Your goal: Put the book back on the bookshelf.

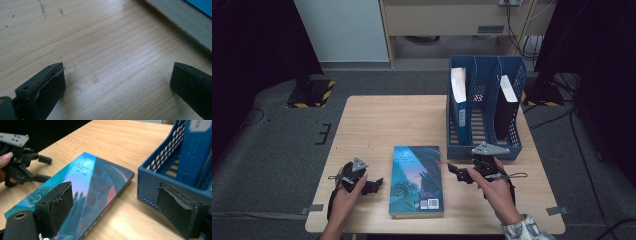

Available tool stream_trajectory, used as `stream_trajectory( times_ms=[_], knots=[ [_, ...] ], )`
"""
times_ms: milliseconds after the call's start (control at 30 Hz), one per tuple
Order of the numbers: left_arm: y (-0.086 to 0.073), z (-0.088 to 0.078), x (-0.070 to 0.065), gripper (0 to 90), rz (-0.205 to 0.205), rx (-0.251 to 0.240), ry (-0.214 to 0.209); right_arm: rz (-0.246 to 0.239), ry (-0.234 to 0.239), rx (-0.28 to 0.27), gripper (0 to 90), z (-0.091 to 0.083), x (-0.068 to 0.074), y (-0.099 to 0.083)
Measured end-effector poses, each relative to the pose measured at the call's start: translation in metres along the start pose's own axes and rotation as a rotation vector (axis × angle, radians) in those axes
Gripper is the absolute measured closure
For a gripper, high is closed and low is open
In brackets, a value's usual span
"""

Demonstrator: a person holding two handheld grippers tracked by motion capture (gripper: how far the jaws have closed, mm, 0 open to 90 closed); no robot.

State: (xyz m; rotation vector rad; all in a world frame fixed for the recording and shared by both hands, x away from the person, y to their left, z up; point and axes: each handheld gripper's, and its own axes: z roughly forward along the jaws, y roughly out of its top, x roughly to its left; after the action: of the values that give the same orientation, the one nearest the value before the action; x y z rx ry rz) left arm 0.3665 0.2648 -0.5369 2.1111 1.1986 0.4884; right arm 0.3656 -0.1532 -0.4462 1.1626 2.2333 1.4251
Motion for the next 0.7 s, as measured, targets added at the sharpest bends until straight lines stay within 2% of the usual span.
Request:
stream_trajectory(
  times_ms=[267,333,433,567,600,700],
  knots=[
    [-0.001,-0.001,-0.002,0.2,0.002,-0.007,-0.007,-0.011,0.014,0.066,13.2,0.015,0.012,-0.020],
    [0.000,-0.004,-0.003,3.4,0.003,-0.021,-0.007,-0.004,0.024,0.088,13.3,0.020,0.015,-0.025],
    [0.002,-0.007,-0.005,2.4,0.005,-0.045,-0.004,-0.023,0.050,0.112,13.6,0.027,0.023,-0.031],
    [0.003,-0.012,-0.008,2.8,0.003,-0.061,-0.006,-0.032,0.071,0.120,14.4,0.032,0.027,-0.035],
    [0.004,-0.015,-0.010,2.9,0.017,-0.070,-0.005,-0.033,0.075,0.119,14.6,0.033,0.027,-0.036],
    [0.006,-0.021,-0.016,4.5,0.019,-0.102,-0.040,-0.018,0.121,0.142,15.0,0.040,0.029,-0.040]
  ],
)
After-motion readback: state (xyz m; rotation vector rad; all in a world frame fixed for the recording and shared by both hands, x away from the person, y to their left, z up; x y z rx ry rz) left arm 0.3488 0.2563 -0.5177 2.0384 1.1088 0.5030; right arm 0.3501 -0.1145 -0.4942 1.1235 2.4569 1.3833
